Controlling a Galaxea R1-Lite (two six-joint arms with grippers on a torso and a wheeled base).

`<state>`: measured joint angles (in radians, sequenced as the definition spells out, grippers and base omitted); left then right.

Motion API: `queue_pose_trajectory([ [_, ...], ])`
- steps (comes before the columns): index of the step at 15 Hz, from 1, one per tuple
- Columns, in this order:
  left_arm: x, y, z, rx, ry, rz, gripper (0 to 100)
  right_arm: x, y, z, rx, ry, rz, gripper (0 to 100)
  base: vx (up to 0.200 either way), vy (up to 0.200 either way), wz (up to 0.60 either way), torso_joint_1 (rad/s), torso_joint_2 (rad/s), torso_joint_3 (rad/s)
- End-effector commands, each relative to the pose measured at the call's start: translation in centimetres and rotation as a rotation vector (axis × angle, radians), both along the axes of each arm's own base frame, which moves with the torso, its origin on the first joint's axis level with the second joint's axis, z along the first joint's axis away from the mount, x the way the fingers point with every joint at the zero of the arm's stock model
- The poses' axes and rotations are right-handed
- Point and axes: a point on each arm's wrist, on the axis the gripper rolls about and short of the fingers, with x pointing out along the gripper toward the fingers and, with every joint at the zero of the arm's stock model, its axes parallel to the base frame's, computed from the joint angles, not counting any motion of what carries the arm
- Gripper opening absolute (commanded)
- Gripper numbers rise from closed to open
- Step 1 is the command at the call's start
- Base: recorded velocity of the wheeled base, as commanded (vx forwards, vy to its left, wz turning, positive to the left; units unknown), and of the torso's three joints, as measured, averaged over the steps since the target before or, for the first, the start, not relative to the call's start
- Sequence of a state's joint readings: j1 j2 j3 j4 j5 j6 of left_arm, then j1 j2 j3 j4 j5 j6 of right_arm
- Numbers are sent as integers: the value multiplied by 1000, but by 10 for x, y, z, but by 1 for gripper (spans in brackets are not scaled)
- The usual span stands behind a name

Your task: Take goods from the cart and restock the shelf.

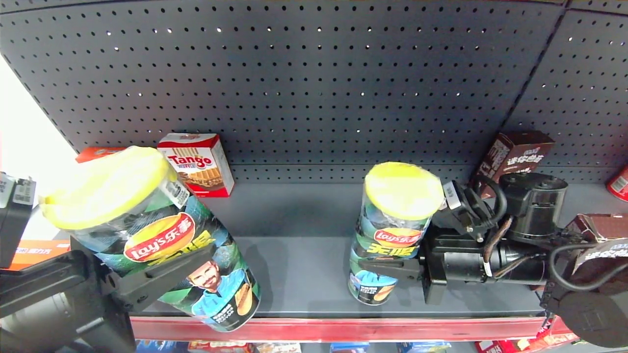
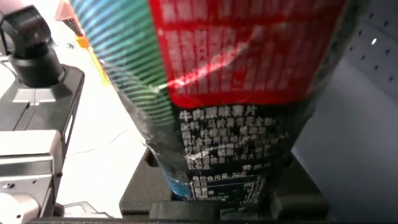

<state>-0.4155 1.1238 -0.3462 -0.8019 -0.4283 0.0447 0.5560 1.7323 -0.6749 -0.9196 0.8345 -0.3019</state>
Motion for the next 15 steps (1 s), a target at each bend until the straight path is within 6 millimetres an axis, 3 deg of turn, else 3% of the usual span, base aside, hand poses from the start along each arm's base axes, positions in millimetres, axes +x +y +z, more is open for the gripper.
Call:
queue_pose_trajectory([
  [1,0,0,0,0,1,0,0,0,-1,-9,-17,27,-1,0,0,0,0,0,0,0],
  [13,0,0,-2,3,7,0,0,22,1,-30,-33,49,-34,0,0,0,0,0,0,0],
  [14,0,0,-1,2,4,0,0,22,1,-30,-34,48,-37,100,0,0,0,0,0,0],
  [15,0,0,-1,2,4,0,0,20,1,-29,-35,47,-43,100,0,0,0,0,0,0],
])
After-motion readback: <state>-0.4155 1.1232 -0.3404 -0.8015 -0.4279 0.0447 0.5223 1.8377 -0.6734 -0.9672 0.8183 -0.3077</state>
